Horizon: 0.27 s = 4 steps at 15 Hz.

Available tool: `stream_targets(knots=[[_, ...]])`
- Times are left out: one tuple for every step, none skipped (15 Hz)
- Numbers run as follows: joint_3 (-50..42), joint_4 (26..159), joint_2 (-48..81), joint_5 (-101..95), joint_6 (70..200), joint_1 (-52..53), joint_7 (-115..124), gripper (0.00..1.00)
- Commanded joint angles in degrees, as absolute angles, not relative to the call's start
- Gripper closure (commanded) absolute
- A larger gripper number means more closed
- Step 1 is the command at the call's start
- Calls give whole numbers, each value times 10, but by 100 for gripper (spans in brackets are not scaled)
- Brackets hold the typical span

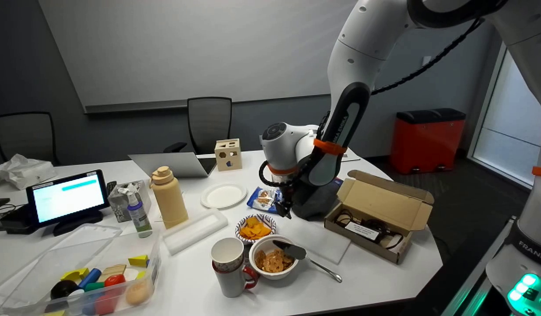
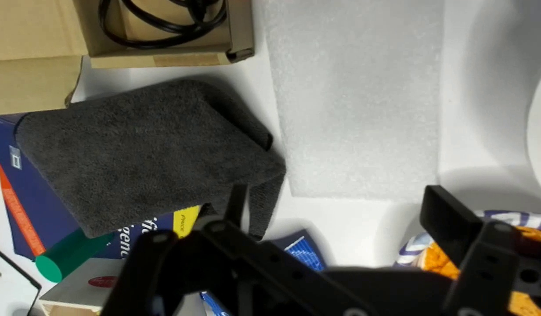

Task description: Remove the foam from the box

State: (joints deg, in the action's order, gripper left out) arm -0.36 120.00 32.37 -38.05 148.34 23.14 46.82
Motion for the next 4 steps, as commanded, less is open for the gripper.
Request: stream_targets(knots=[[11,1215,294,-336,1503,220,436,0],[10,1217,287,-328,1506,222,432,0],[7,1217,283,-322,1509,225,430,0],[7,1218,278,-315,1509,227,426,0]])
